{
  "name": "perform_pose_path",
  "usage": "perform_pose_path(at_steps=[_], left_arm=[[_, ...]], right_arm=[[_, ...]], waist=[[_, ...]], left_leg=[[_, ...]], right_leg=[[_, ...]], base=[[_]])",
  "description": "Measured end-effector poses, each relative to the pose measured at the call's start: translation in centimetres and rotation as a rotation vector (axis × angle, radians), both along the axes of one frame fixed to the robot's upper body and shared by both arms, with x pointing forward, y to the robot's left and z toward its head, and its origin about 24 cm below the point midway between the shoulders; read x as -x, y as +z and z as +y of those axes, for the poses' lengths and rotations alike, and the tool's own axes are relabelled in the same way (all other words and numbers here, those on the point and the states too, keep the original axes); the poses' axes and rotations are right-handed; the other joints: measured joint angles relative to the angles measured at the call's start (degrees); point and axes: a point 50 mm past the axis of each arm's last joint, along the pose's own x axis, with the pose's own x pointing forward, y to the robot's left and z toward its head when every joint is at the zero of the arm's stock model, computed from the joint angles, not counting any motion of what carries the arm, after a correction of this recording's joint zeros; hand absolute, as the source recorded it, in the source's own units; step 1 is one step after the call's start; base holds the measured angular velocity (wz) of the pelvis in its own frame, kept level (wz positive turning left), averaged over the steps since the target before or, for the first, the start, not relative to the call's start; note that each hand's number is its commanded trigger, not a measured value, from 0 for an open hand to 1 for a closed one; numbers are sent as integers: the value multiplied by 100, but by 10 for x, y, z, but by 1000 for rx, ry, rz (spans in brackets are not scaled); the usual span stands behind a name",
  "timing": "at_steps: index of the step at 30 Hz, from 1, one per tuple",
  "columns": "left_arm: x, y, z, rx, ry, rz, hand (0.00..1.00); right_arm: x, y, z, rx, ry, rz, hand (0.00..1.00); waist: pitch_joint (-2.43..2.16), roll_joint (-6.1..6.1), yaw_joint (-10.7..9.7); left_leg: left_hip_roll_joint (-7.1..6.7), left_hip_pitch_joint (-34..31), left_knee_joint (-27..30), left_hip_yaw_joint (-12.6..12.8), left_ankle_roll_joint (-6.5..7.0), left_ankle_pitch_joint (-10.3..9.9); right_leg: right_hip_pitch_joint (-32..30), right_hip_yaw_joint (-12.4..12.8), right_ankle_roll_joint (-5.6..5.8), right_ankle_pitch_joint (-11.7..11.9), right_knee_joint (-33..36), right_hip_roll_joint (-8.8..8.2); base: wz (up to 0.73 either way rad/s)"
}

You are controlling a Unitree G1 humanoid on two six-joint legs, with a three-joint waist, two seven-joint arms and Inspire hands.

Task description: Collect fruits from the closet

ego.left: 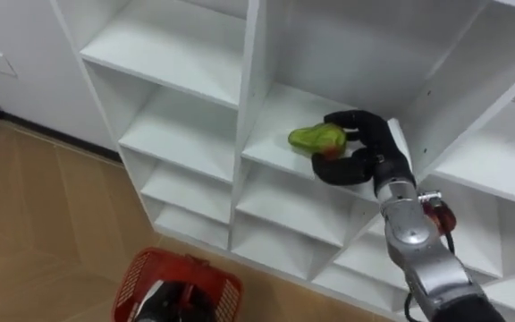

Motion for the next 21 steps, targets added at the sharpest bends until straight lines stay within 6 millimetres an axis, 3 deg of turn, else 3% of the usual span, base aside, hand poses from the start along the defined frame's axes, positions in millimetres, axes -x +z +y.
perform_pose_path(at_steps=[3, 7, 16, 21], left_arm=[[-1, 0, -4, 10, 0, -3, 100], [1, 0, -8, 26, -1, -17, 100], [4, 0, -4, 32, 15, -40, 100], [4, 0, -5, 35, 24, -43, 100]], right_arm=[[13, -3, 4, 25, 46, 1, 100], [22, -8, 9, 80, 102, 14, 100], [43, -14, 13, 69, 150, 51, 100], [47, -15, 15, 72, 169, 58, 100]], waist=[[-70, 121, -8], [-114, 253, -5], [-97, 220, -240], [-55, 283, -304]], left_leg=[[33, 110, -76, 149, 2, -1], [39, 346, -316, 344, 24, 58], [43, 642, -548, 557, 33, 112], [71, 740, -621, 704, 33, 109]], right_leg=[[13, 138, -3, 2, 27, 7], [9, 371, -2, 1, 97, -2], [96, 596, 6, -2, 79, 2], [92, 758, 9, 1, 85, 34]], base=[[-25], [-31], [-13], [-14]])
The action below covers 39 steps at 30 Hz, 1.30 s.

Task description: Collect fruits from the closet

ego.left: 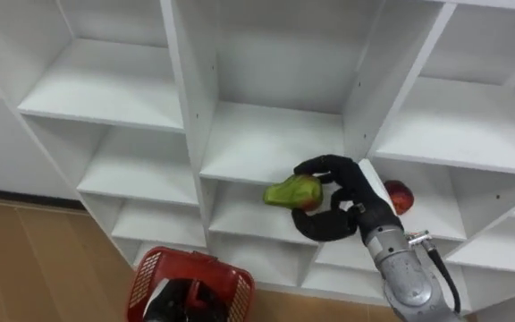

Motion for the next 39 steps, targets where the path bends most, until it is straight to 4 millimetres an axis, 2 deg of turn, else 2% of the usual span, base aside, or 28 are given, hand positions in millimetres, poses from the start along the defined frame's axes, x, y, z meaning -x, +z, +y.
perform_pose_path(at_steps=[3, 8, 12, 16, 20, 27, 31, 39], left_arm=[[0, 0, -3, 4, -3, -4, 100], [0, 0, -7, 25, 3, -4, 100], [1, 0, -7, 23, -4, -3, 100], [-3, 2, -9, 29, -8, -17, 100], [-5, 3, -9, 41, -4, -37, 100], [-12, 5, -13, 64, -5, -51, 100], [-15, 6, -15, 66, -16, -55, 100], [-23, 8, -21, 75, -39, -65, 100]], right_arm=[[3, -3, 3, -13, 7, 15, 100], [10, -9, 7, -22, 17, 46, 100], [14, -16, 7, 33, 37, 71, 100], [14, -19, 5, 71, 31, 71, 100], [18, -31, 3, 150, 29, 99, 100], [30, -53, 8, 258, 92, 169, 100], [29, -58, 8, 301, 109, 180, 100], [26, -57, 8, 336, 125, 169, 100]], waist=[[13, 50, -3], [21, 69, -45], [16, 92, -125], [12, 97, -144], [-3, 116, -137], [-3, 114, -113], [2, 107, -110], [43, 49, -104]], left_leg=[[13, 54, -59, 39, 0, 0], [35, 55, -61, 108, -13, -8], [42, -50, -55, 147, -14, -8], [48, -114, -51, 171, -14, -8], [48, -200, -39, 186, -14, -7], [45, -345, 13, 176, -15, -6], [43, -356, 13, 178, -15, -6], [43, -376, 13, 192, -15, -6]], right_leg=[[-1, 53, 0, 0, 4, 17], [-19, 133, -4, 2, -1, 47], [-130, 135, -7, 4, 11, 51], [-214, 157, -14, 9, 16, 58], [-306, 169, -14, 9, 36, 53], [-428, 163, -16, 10, 34, 53], [-449, 232, -16, 10, 33, 55], [-498, 287, -16, 10, 50, 64]], base=[[-12], [-5], [-4], [-3], [0], [0], [-2], [-1]])
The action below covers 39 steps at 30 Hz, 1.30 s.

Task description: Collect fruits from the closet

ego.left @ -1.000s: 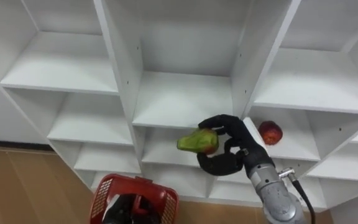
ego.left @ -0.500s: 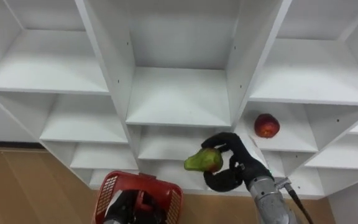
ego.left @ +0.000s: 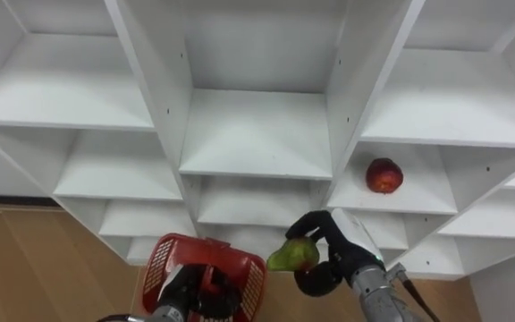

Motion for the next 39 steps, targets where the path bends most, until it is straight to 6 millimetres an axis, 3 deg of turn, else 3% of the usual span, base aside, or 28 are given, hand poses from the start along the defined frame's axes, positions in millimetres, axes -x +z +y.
perform_pose_path(at_steps=[22, 29, 39], left_arm=[[-4, 2, -4, 21, -6, -11, 100], [-5, 3, -5, 19, -17, -19, 100], [-7, 4, -6, 29, -43, -34, 100]], right_arm=[[2, -4, 0, 2, -7, 12, 100], [-1, -14, 2, 19, -1, 61, 100], [-10, -14, 5, 29, 23, 55, 100]], waist=[[3, -44, 5], [4, -45, 4], [19, 28, -9]], left_leg=[[3, -31, 4, 31, 0, 0], [3, -48, 39, 42, 0, 0], [10, -80, 39, 29, 0, 0]], right_leg=[[-23, 12, 0, 0, -26, 7], [-15, 11, -1, 1, -29, 6], [-24, -6, -5, 9, -43, 12]], base=[[0], [0], [0]])
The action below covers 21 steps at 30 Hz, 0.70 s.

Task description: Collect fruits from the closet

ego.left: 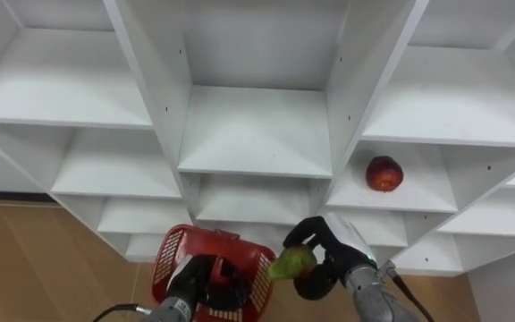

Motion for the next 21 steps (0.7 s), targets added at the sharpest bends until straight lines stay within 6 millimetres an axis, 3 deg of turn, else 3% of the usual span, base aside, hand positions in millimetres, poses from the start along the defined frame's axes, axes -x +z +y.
perform_pose_path(at_steps=[21], left_arm=[[-11, 7, -8, 11, -27, -42, 100]], right_arm=[[-8, 5, 4, -1, 8, -28, 100]], waist=[[-34, 101, -5]], left_leg=[[-3, -112, 20, -33, -1, 1]], right_leg=[[-94, -70, -3, 12, 13, -13]], base=[[1]])
